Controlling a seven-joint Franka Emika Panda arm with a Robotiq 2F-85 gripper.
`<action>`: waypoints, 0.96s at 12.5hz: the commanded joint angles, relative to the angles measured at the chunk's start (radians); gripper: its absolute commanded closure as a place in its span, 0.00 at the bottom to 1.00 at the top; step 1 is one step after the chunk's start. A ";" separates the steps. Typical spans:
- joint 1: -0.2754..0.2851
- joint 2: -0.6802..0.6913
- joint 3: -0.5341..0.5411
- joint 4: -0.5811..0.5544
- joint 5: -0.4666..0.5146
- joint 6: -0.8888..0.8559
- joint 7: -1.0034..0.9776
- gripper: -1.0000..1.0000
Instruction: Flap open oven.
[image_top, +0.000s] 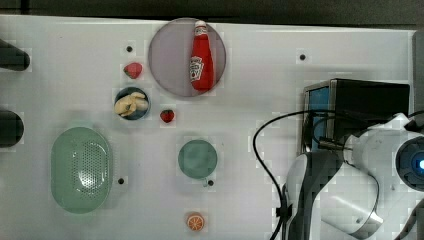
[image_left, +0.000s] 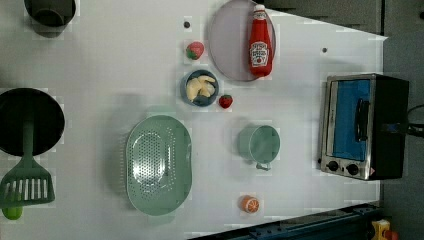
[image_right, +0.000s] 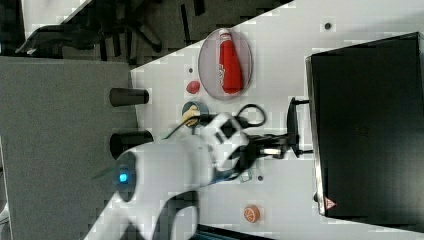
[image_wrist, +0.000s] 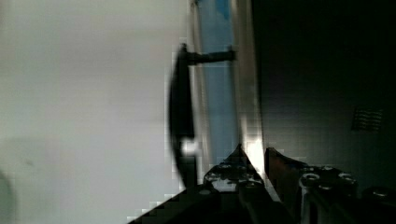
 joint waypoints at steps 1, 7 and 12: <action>-0.001 0.028 0.024 -0.007 0.015 0.029 -0.122 0.83; 0.001 0.128 0.038 -0.010 0.016 0.084 -0.118 0.83; 0.020 0.133 0.054 -0.016 -0.022 0.084 -0.046 0.83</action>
